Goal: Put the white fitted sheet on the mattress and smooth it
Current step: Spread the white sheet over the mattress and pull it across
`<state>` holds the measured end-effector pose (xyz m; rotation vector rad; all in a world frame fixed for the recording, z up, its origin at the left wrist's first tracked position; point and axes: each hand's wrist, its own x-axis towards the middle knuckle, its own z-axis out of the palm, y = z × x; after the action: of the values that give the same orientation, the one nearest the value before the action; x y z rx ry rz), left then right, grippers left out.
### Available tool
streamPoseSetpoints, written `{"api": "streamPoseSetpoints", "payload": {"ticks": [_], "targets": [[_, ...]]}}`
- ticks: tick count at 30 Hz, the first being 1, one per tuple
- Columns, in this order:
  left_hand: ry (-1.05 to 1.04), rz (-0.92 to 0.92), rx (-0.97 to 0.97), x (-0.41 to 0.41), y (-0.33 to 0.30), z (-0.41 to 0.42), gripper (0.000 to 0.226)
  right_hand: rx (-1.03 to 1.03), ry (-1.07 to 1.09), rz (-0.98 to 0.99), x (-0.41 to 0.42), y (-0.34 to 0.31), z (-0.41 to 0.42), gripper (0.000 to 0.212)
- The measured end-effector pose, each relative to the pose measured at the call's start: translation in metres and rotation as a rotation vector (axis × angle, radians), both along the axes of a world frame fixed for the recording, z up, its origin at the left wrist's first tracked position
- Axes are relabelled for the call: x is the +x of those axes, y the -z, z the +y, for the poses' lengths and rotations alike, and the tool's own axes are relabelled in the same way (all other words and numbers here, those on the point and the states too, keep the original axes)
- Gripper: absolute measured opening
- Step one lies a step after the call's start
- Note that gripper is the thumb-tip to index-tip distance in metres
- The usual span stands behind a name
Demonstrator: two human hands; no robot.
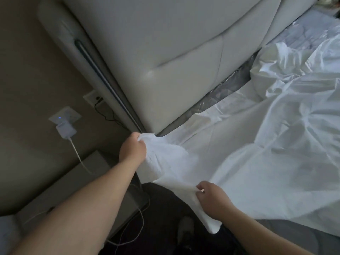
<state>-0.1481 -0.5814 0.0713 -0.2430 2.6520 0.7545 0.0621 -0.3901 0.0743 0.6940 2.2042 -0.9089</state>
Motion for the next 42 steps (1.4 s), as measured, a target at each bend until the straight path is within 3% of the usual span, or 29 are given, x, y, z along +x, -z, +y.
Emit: {"api": "streamPoseSetpoints", "payload": {"ticks": [4,9,13,16,28,33,42], "targets": [[-0.2,0.162,0.066,-0.001,0.009,-0.004,0.027,-0.082,0.035,-0.015,-0.019,0.004,-0.027,0.019],[-0.255,0.077,0.021,-0.008,0.048,-0.026,0.032,-0.302,0.048,-0.033,-0.039,0.023,-0.075,0.019],[-0.214,0.013,-0.002,-0.008,0.079,-0.035,0.055,-0.402,-0.006,-0.052,-0.035,0.062,-0.082,0.045],[-0.106,-0.053,-0.043,-0.003,0.093,-0.027,0.049,-0.325,0.037,-0.136,-0.025,0.08,-0.063,0.054],[0.315,-0.314,0.0,0.077,0.121,0.055,0.036,0.051,0.083,-0.3,0.057,0.116,0.057,0.036],[0.399,-0.345,0.022,0.119,0.121,0.095,0.037,0.055,0.11,-0.286,0.102,0.12,0.086,0.038],[0.729,-0.327,-0.011,0.241,0.112,0.18,0.035,0.09,0.202,-0.178,0.223,0.121,0.145,0.037]]}}
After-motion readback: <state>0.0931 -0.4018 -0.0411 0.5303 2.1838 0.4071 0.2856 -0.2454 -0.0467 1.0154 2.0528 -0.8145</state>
